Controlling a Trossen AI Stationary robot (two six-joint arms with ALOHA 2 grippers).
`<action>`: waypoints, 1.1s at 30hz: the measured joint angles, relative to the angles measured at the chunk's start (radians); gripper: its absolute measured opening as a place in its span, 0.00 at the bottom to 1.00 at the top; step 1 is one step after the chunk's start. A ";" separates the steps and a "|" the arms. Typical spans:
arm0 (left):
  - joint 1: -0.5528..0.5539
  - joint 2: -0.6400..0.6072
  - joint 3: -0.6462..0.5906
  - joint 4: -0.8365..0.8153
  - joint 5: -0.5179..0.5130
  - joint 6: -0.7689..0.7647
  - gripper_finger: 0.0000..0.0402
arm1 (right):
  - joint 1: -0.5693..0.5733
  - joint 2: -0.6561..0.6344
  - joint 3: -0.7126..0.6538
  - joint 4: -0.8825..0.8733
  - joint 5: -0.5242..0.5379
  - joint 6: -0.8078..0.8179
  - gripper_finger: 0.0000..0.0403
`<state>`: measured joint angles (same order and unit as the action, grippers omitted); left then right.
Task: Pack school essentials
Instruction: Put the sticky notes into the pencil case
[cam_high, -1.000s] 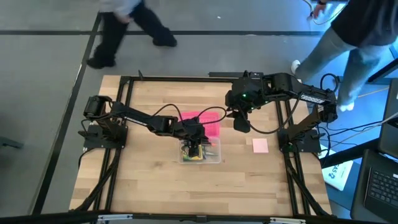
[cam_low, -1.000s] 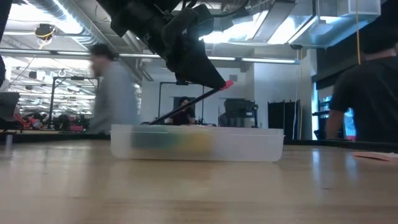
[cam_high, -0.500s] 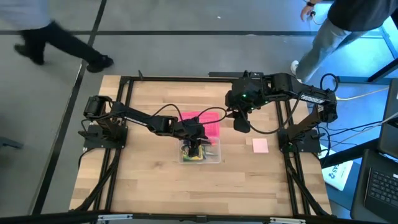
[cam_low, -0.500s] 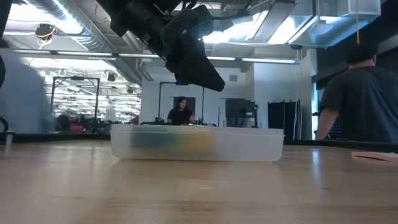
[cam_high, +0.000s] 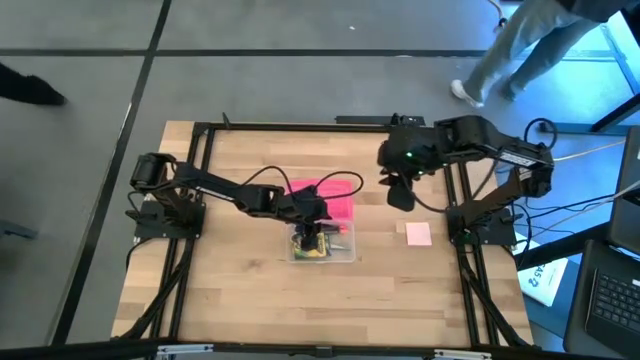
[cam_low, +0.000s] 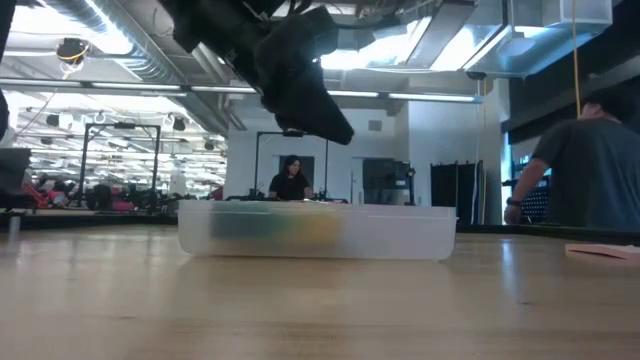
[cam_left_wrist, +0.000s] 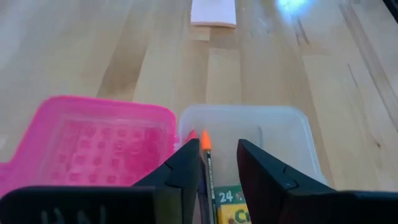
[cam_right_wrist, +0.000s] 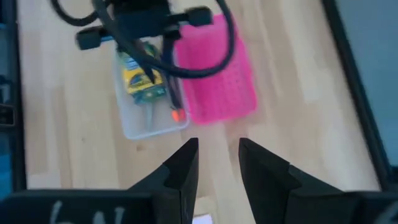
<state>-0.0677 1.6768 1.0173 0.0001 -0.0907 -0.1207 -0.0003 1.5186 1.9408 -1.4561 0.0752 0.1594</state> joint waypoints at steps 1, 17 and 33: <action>0.000 -0.010 0.001 -0.024 -0.007 0.000 0.25 | 0.009 -0.008 0.000 -0.007 0.023 0.030 0.29; 0.087 -0.338 0.000 -0.302 -0.028 0.000 0.25 | 0.245 -0.146 -0.316 -0.102 0.173 0.750 0.29; 0.110 -0.483 0.000 -0.295 0.126 0.093 0.25 | 0.294 -0.300 -0.649 -0.087 0.054 1.305 0.29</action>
<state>0.0422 1.1942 1.0172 -0.2949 0.0357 -0.0275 0.2932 1.2187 1.2921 -1.5429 0.1291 1.4642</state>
